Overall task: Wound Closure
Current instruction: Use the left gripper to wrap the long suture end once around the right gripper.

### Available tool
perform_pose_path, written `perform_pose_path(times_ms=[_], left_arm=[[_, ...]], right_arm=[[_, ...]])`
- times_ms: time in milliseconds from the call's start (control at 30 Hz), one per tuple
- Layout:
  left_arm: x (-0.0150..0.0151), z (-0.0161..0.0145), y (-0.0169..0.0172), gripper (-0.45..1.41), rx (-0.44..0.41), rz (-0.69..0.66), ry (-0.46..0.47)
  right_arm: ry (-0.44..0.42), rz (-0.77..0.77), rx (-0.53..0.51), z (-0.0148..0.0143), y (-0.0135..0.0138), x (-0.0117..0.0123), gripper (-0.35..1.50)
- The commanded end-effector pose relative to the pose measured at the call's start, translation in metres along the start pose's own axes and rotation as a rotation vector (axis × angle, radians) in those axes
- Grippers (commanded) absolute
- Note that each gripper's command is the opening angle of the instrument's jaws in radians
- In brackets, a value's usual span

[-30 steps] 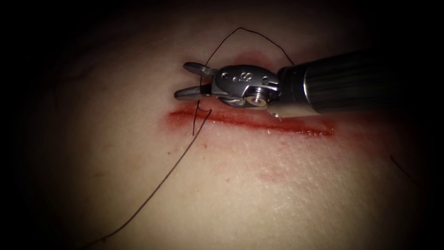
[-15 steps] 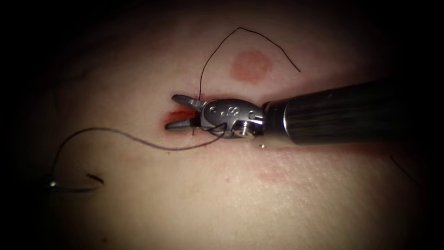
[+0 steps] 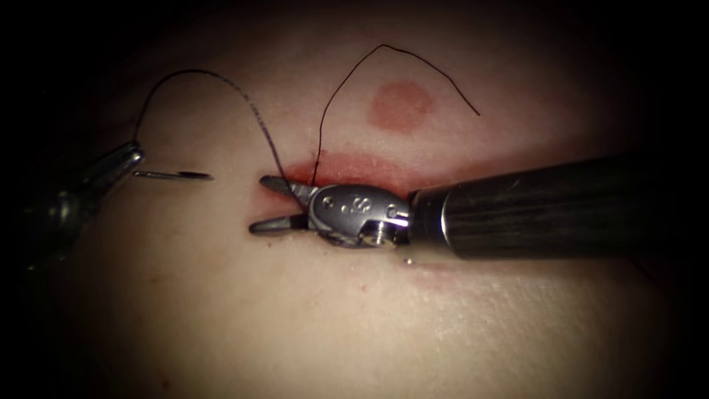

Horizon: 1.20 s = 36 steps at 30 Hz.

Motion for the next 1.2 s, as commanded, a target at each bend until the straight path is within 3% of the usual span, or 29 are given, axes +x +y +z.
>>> perform_pose_path(times_ms=[33,333,567,833,1067,1200], left_arm=[[-0.0016,0.0009,0.0004,-0.35,0.003,-0.002,-0.002],[-0.0069,0.0051,-0.0017,-0.35,0.028,0.111,-0.092],[-0.0120,0.0047,-0.0040,-0.35,0.044,0.173,-0.176],[-0.0191,0.0020,-0.0036,-0.35,0.042,0.288,-0.310],[-0.0208,-0.0023,-0.0020,-0.35,0.029,0.338,-0.362],[-0.0210,-0.0063,-0.0009,-0.35,0.026,0.348,-0.397]], right_arm=[[0.006,0.003,0.019,0.0007,-0.0008,-0.0003,1.26],[0.021,-0.006,0.067,-0.0001,-0.0020,0.0005,1.26],[0.056,-0.012,0.082,-0.0006,-0.0030,0.0014,1.25],[0.217,0.028,0.008,-0.0034,-0.0018,0.0049,1.25],[0.279,0.060,-0.110,-0.0070,-0.0004,0.0054,1.25],[0.320,0.078,-0.181,-0.0085,0.0007,0.0050,1.25]])
